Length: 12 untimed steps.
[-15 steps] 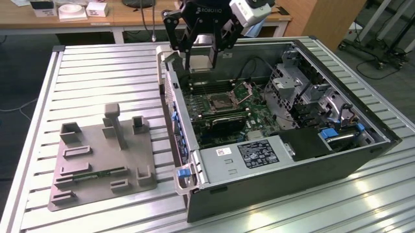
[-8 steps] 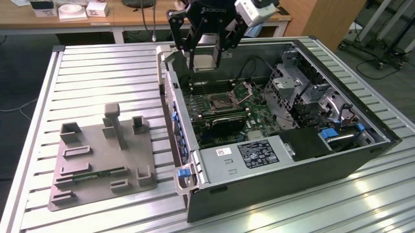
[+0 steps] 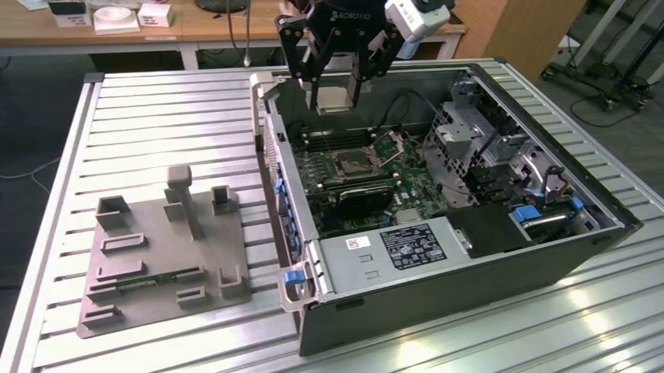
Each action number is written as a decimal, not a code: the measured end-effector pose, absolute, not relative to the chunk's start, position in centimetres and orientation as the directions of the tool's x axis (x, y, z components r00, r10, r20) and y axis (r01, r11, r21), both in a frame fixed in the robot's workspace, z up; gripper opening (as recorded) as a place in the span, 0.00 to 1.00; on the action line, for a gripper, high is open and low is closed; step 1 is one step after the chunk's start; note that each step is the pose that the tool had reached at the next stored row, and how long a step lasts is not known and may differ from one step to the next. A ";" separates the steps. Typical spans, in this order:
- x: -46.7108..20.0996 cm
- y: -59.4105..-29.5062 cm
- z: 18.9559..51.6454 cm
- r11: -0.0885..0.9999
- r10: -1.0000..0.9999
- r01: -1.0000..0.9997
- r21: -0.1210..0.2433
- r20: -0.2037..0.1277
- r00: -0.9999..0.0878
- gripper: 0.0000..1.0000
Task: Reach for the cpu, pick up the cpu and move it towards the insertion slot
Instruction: 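Pick up the cpu and move it towards the insertion slot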
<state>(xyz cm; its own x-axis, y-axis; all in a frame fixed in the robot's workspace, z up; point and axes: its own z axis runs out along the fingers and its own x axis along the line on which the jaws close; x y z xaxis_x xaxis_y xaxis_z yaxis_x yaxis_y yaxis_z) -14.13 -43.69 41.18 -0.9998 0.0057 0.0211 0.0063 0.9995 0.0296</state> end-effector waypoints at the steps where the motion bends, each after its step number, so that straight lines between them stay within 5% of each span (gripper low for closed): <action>1: -14.0 -43.7 41.2 1.000 0.006 0.006 0.030 0.021 -1.000 0.55; 12: -13.8 -43.7 41.2 1.000 0.006 0.006 0.030 0.021 -1.000 0.55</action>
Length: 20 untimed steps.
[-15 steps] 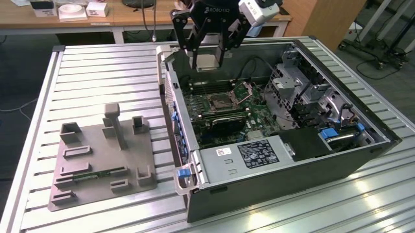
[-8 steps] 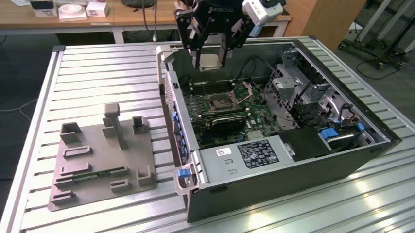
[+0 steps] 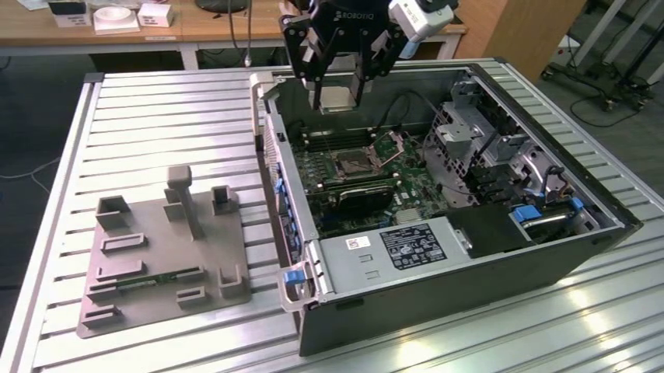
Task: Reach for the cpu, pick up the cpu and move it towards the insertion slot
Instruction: 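Pick up the cpu and move it towards the insertion slot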
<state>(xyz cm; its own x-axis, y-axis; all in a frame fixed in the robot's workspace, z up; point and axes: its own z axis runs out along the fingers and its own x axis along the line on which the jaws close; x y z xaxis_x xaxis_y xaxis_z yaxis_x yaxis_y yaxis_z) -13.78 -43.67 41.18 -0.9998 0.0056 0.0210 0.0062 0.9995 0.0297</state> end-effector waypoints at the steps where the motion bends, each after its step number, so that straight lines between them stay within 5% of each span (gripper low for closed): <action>1: -13.8 -43.7 41.2 1.000 0.006 0.006 0.030 0.021 -1.000 0.55; 20: -11.4 -41.5 40.8 0.999 0.006 0.006 0.032 0.019 -1.000 0.55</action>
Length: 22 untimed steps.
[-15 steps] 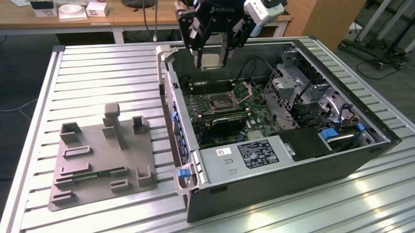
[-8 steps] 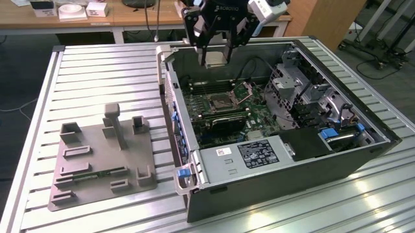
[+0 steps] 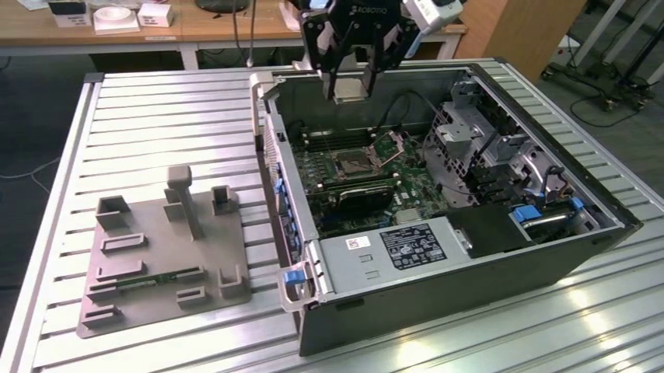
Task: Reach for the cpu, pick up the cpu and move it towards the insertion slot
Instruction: 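Pick up the cpu and move it towards the insertion slot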
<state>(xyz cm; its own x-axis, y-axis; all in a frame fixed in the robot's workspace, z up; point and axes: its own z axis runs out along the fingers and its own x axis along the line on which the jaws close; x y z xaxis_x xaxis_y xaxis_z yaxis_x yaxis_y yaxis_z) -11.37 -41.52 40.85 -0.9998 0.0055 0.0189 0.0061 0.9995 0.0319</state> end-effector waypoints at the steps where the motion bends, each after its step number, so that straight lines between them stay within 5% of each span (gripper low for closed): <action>1: -11.3 -41.4 40.8 0.999 0.006 0.006 0.032 0.019 -1.000 0.55; 22: -10.6 -39.3 40.6 0.998 0.005 0.005 0.057 0.003 -1.000 0.55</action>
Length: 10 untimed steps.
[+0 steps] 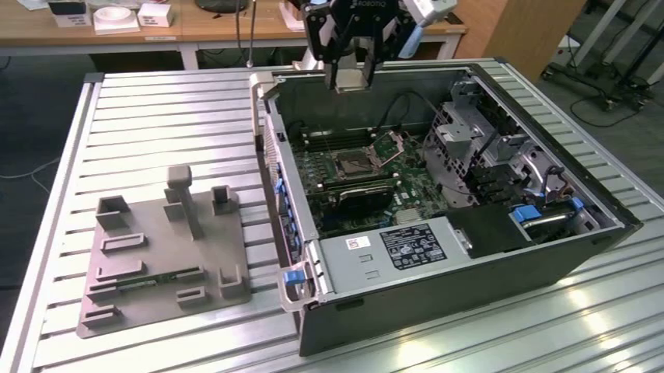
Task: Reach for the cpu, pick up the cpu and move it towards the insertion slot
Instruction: 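Pick up the cpu and move it towards the insertion slot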
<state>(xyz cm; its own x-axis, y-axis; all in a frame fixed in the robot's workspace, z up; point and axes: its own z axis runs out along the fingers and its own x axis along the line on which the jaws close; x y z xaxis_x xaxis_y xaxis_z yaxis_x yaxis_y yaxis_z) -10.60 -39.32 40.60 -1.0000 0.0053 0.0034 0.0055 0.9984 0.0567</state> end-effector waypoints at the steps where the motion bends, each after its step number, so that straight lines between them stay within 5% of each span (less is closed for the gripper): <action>1: -10.6 -39.3 40.6 0.998 0.005 0.005 0.062 0.000 -1.000 0.55; 10: -10.1 -38.1 40.5 0.997 0.005 0.005 0.079 -0.007 -1.000 0.55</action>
